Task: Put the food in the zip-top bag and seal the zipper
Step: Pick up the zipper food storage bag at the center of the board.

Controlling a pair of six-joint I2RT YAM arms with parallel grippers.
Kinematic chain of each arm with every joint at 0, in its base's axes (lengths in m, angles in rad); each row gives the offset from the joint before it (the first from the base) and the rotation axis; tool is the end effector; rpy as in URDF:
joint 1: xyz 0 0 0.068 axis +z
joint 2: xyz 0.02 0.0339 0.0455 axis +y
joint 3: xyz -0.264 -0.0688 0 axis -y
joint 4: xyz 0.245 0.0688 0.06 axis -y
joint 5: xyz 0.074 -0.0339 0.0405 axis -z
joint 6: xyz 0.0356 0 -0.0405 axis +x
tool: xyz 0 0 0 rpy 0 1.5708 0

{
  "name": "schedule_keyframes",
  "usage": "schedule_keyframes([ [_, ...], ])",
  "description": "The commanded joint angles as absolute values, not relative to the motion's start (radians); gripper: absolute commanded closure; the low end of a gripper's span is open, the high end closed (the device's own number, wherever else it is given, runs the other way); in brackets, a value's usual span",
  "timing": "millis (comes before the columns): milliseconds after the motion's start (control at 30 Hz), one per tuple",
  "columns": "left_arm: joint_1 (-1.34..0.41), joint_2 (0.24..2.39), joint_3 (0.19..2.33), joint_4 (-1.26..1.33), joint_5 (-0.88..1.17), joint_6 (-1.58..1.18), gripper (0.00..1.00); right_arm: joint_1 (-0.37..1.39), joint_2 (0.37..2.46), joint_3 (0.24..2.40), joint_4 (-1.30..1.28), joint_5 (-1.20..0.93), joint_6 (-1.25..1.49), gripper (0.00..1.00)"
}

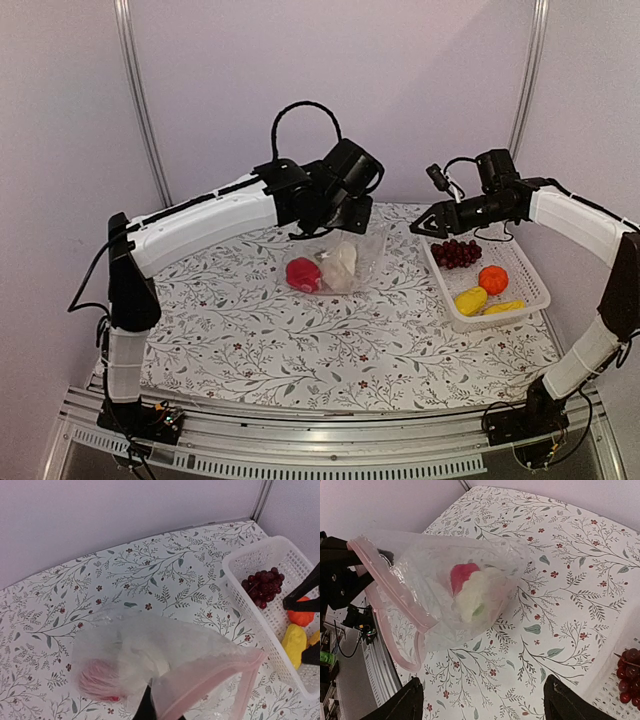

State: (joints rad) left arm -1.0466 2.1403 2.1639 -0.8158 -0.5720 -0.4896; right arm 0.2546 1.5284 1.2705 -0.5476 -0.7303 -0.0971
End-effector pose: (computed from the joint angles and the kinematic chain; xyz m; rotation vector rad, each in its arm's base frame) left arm 0.2564 -0.4049 0.3276 0.3499 2.1895 -0.1618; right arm 0.3140 0.1063 0.3003 -0.7429 2.1793 0.9393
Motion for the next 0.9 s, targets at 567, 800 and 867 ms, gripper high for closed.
schedule_keyframes([
  [567,-0.998,2.096,2.125,-0.702,-0.446,-0.426,1.00,0.440,1.534,1.378,-0.641,-0.667,-0.053,0.18],
  [800,-0.924,2.041,2.043,-0.615,-0.182,-0.292,0.93,0.465,1.484,1.365,-0.669,-0.606,-0.151,0.23],
  [867,-0.902,2.032,2.032,-0.608,-0.150,-0.265,0.97,0.474,1.483,1.405,-0.708,-0.596,-0.213,0.28],
])
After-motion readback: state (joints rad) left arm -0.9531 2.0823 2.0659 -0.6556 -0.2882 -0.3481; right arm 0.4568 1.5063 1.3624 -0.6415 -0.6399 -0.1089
